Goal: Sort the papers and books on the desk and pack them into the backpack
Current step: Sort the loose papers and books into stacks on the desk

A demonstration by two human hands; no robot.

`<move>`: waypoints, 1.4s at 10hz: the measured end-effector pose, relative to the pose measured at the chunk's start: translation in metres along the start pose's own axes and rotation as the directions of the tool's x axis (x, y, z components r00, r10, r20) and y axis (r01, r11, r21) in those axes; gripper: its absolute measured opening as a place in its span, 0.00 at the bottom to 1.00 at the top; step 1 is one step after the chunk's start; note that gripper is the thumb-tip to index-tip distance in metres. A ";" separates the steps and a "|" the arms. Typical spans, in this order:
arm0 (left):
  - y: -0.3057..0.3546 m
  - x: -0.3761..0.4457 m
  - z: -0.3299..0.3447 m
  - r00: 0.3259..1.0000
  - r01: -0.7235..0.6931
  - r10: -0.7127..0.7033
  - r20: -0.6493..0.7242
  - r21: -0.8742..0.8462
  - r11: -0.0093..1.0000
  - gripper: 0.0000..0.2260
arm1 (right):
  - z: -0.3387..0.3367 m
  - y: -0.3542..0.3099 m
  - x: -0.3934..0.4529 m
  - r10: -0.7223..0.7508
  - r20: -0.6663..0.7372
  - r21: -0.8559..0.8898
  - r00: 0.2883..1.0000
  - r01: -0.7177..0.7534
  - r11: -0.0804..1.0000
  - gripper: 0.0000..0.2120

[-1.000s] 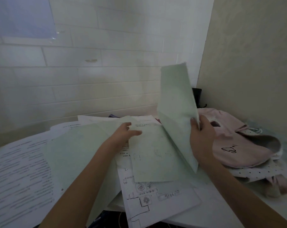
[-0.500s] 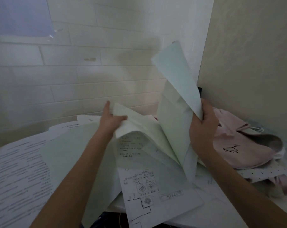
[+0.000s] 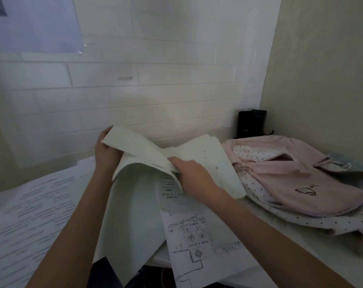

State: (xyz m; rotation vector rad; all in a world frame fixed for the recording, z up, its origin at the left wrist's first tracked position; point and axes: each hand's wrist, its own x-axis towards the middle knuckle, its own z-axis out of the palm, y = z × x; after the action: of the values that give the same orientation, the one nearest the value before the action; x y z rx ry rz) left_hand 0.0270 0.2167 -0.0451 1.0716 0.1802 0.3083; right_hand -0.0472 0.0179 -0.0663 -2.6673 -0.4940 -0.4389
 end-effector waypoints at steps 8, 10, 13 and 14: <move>-0.014 -0.033 -0.010 0.859 0.287 -0.317 0.401 0.136 0.948 0.19 | 0.031 -0.032 -0.008 0.497 0.332 0.934 0.802 -0.206 -0.292 0.14; -0.044 -0.053 0.021 0.863 0.374 -0.374 0.341 0.068 0.925 0.09 | 0.013 -0.016 -0.019 0.361 0.367 0.891 0.857 -0.213 -0.401 0.16; -0.022 -0.038 0.015 0.902 0.085 -0.113 0.416 0.085 0.993 0.21 | -0.018 0.061 -0.024 0.694 -0.017 0.914 0.720 -0.271 0.303 0.33; -0.007 -0.043 0.022 0.814 0.027 -0.090 0.574 0.117 0.993 0.21 | -0.038 0.066 -0.017 0.511 0.008 0.897 0.860 -0.232 0.376 0.36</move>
State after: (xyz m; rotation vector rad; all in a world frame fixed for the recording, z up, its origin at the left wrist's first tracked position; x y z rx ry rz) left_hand -0.0058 0.1813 -0.0415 1.2155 -0.3255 -0.0973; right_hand -0.0445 -0.0599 -0.0600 -1.5508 0.0412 -0.2752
